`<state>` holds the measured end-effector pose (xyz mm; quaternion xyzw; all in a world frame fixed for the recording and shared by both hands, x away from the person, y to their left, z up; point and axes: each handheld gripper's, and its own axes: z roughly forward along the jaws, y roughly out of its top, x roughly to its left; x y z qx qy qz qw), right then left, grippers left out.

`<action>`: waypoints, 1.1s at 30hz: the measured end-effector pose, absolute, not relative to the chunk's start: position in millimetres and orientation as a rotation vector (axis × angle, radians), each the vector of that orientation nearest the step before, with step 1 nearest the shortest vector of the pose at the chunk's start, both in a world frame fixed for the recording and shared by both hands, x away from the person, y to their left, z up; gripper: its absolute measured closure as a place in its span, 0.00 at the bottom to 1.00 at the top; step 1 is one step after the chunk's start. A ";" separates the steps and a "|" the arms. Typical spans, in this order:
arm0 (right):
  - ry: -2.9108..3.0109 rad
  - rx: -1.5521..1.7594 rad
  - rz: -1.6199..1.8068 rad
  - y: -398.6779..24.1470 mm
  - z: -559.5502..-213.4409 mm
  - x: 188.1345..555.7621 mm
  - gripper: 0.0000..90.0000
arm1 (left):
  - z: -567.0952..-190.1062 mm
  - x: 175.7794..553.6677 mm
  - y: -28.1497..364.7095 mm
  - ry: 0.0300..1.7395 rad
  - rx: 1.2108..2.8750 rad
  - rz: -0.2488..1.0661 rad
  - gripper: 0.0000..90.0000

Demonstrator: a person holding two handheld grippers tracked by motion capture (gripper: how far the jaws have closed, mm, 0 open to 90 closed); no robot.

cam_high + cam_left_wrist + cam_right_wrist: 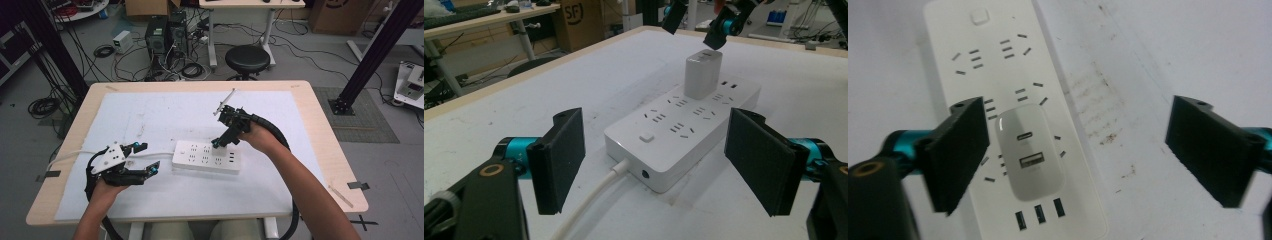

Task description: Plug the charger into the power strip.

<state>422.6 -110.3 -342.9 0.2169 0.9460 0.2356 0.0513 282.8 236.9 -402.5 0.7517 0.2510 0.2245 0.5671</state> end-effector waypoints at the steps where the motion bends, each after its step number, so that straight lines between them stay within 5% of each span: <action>1: 2.871 0.664 0.749 -113.5 -341.8 421.8 0.11 | -402.2 282.7 236.9 0.592 1.766 0.526 0.27; 5: 2.858 0.689 0.811 -126.0 -337.1 419.4 0.01 | -401.8 283.4 236.1 0.591 1.765 0.525 0.27; 33: 2.430 0.988 1.224 -240.0 -346.2 355.3 0.01 | -398.4 285.7 235.2 0.603 1.728 0.530 0.27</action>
